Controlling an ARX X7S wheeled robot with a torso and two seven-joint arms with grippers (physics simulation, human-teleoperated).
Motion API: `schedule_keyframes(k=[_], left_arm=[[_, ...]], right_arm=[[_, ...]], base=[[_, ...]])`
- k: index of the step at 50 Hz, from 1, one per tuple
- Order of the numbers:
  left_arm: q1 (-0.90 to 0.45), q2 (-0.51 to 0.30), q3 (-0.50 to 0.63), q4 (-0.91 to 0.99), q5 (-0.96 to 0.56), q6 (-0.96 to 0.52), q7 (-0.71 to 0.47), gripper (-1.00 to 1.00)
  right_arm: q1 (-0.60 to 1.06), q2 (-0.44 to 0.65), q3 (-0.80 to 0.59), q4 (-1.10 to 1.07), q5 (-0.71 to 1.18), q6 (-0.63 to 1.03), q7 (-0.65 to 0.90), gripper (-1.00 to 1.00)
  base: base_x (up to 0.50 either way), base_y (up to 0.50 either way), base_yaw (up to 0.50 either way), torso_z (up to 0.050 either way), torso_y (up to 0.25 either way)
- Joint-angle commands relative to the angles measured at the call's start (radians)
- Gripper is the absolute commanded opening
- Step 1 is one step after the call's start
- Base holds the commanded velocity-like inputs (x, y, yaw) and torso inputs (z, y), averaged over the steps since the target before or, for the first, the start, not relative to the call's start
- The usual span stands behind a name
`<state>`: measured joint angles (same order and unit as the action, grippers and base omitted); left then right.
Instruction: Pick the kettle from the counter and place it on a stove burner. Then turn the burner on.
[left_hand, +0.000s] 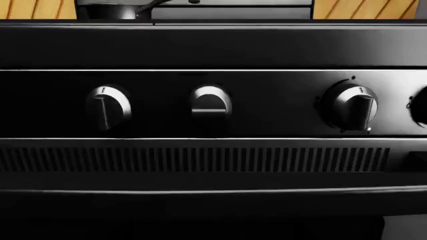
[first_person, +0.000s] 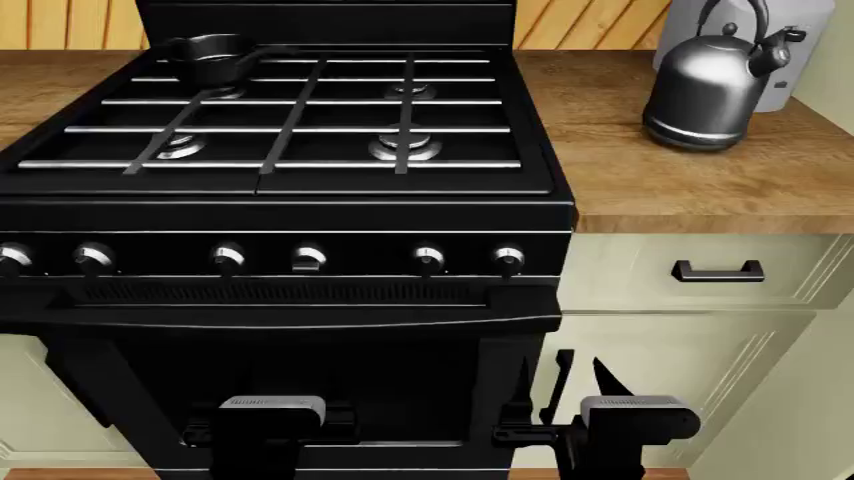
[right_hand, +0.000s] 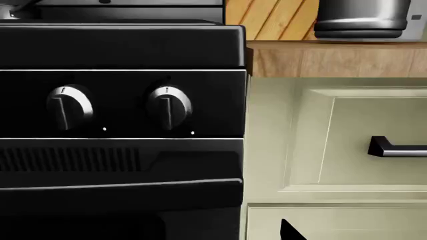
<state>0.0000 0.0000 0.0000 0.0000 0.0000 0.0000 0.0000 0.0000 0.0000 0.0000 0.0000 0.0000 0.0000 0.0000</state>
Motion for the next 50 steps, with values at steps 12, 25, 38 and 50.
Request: schedule_keyframes(k=[12, 25, 38, 50], left_arm=[[0.027, -0.077, 0.089, 0.124, -0.040, 0.019, 0.023, 1.00], [-0.212, -0.129, 0.043, 0.544, -0.074, -0.337, -0.008, 1.00], [-0.197, -0.173, 0.083, 0.638, -0.048, -0.383, -0.005, 1.00], [-0.197, -0.185, 0.096, 0.666, -0.034, -0.384, -0.023, 1.00]], right_arm=[[-0.053, 0.081, -0.076, -0.280, 0.059, 0.029, -0.013, 1.00], [0.307, 0.121, -0.046, -0.827, 0.161, 0.594, 0.028, 1.00], [0.266, 0.141, -0.022, -0.875, 0.226, 0.525, 0.007, 1.00], [0.262, 0.165, -0.040, -0.932, 0.228, 0.536, 0.021, 1.00]], base=[[0.00, 0.00, 0.00, 0.025, 0.000], [0.00, 0.00, 0.00, 0.050, 0.000], [0.10, -0.31, 0.00, 0.037, 0.000], [0.40, -0.41, 0.00, 0.000, 0.000]])
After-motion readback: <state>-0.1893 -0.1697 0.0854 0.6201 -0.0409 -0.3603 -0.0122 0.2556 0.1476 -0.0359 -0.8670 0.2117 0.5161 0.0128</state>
